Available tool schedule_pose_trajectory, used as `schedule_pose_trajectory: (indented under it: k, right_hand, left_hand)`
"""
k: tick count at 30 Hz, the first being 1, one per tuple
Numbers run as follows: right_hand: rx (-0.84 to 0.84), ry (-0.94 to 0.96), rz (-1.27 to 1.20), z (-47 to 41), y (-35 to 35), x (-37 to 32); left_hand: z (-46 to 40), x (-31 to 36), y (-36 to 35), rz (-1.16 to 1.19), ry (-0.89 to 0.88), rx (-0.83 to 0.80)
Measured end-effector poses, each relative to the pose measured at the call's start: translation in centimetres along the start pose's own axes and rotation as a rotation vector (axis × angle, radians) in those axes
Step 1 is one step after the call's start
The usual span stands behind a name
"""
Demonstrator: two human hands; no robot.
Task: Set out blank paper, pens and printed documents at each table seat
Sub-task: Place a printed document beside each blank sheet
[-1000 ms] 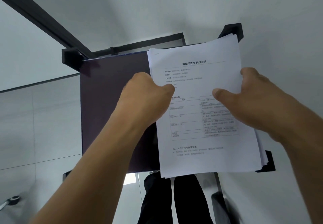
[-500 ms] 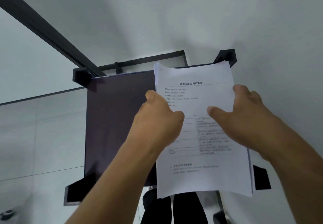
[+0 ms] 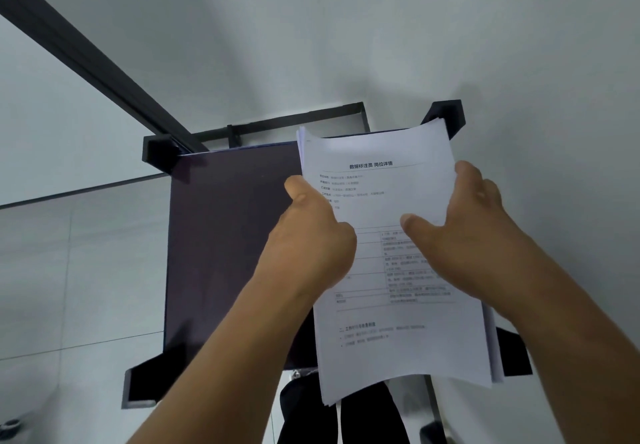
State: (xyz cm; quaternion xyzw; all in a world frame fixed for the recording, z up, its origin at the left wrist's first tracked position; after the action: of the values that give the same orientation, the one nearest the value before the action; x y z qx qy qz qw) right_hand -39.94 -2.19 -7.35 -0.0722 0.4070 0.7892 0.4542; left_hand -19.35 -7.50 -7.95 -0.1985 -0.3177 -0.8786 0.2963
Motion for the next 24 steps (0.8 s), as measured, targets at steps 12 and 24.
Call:
schedule_pose_trajectory:
  k: [12, 24]
  right_hand:
    - [0.013, 0.042, -0.101, -0.2, 0.1, 0.1]
    - [0.048, 0.157, -0.074, 2.7, 2.2, -2.9]
  left_hand:
    - [-0.5, -0.3, 0.2, 0.0, -0.004, 0.057]
    - [1.9, 1.1, 2.2, -0.004, -0.108, 0.152]
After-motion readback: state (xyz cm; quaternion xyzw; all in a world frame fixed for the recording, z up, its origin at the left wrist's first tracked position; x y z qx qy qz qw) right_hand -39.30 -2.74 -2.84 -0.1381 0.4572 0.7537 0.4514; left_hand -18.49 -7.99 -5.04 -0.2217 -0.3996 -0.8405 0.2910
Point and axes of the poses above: each hand's wrist, its own z-axis away from the middle knuckle, its own y-axis out of the back of the hand, x = y × z, the point moved 7 cm from there along -z, towards the middle knuckle, and after that the axes turned 10 degrees about -x, right-handed, at the moved point
